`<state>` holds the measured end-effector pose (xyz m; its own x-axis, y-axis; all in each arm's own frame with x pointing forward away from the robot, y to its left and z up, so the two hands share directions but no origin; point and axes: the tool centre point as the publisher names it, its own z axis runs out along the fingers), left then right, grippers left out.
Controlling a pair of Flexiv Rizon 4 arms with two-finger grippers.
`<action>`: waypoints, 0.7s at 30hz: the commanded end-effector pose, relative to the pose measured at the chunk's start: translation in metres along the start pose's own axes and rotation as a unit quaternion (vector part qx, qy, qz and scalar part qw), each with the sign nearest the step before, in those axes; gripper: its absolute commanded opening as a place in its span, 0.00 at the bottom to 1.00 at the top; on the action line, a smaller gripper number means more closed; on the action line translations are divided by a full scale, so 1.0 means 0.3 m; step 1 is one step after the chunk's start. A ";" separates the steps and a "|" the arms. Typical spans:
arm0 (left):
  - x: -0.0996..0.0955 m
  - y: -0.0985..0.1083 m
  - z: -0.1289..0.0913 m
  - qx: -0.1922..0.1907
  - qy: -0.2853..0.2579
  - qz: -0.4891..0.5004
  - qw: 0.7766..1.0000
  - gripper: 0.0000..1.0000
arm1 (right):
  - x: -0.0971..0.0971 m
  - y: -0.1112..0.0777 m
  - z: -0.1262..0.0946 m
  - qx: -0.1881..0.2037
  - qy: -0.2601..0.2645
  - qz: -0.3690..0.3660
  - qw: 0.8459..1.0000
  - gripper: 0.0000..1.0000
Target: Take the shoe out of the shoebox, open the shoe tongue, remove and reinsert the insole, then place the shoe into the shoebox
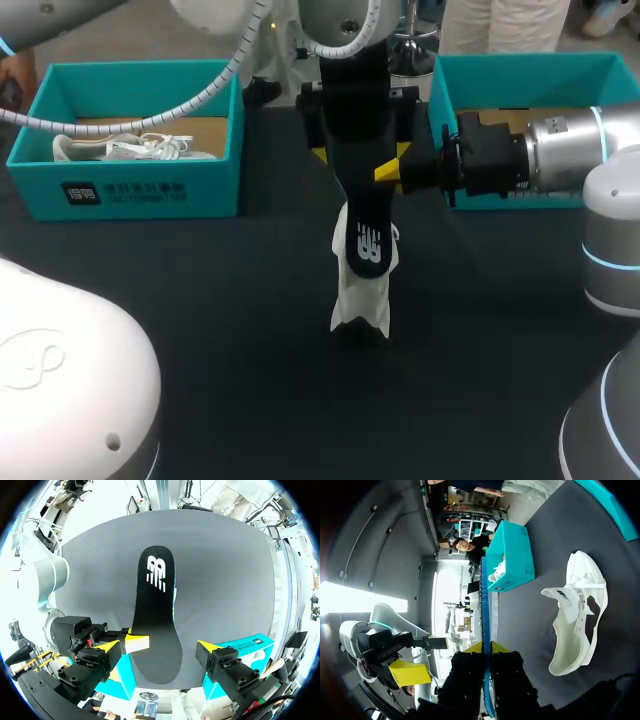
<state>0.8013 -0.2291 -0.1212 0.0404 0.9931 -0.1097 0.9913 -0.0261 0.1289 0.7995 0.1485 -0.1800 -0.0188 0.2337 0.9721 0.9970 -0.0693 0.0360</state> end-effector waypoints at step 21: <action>0.038 0.003 -0.012 0.033 -0.112 -0.034 0.993 1.00 | 0.009 -0.010 -0.008 -0.004 -0.006 0.004 1.000 0.00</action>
<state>0.8050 -0.2299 -0.1154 -0.0108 0.9684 -0.2491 0.9989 0.0219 0.0420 0.7984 0.1477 -0.1790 -0.0124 0.2373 0.9714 0.9966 -0.0767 0.0315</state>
